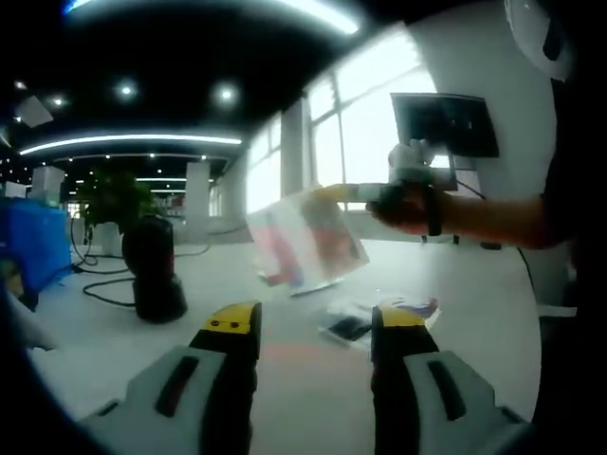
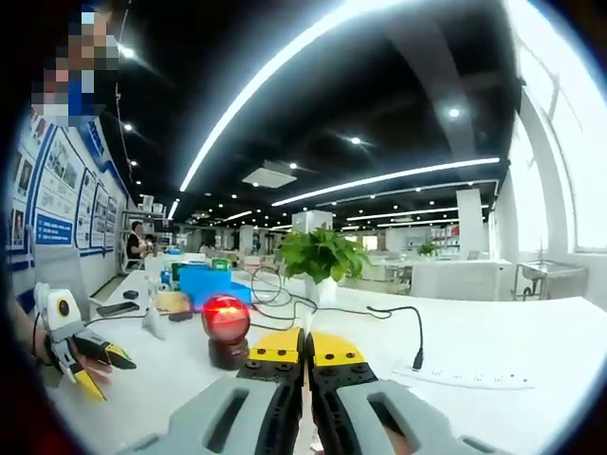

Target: Clip sheet goods on table flip sheet goods clip sheet goods scan sheet goods put sheet goods back to table

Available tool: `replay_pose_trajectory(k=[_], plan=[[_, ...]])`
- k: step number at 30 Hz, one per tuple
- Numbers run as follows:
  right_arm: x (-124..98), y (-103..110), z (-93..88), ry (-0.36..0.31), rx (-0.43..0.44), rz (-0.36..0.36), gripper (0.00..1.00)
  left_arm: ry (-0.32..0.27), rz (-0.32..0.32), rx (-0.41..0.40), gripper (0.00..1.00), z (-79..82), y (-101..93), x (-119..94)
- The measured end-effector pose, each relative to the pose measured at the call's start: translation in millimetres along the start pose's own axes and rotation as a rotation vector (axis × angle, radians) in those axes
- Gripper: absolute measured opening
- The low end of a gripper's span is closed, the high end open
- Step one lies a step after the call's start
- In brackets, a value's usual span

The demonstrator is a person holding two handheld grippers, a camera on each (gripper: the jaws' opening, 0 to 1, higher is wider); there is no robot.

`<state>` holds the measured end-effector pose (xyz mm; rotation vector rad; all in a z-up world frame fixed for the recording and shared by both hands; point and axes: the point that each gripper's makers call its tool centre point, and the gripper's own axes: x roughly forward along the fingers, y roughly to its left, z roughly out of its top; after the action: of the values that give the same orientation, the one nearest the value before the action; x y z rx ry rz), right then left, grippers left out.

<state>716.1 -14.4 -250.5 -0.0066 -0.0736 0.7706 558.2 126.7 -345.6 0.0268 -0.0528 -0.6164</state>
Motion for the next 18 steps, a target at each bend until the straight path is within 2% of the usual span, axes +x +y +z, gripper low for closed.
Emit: replay_pose_trajectory(k=[13,18], plan=[[1.9,-26.9,-5.9,0.021,-0.022,-0.052,0.00,0.000,0.001,0.000,0.39,-1.0,2.2,-1.3],[3.9,-40.1,-7.0,0.033,0.004,-0.058,0.00,-0.003,0.001,-0.002,0.39,-0.2,1.3,-1.0]])
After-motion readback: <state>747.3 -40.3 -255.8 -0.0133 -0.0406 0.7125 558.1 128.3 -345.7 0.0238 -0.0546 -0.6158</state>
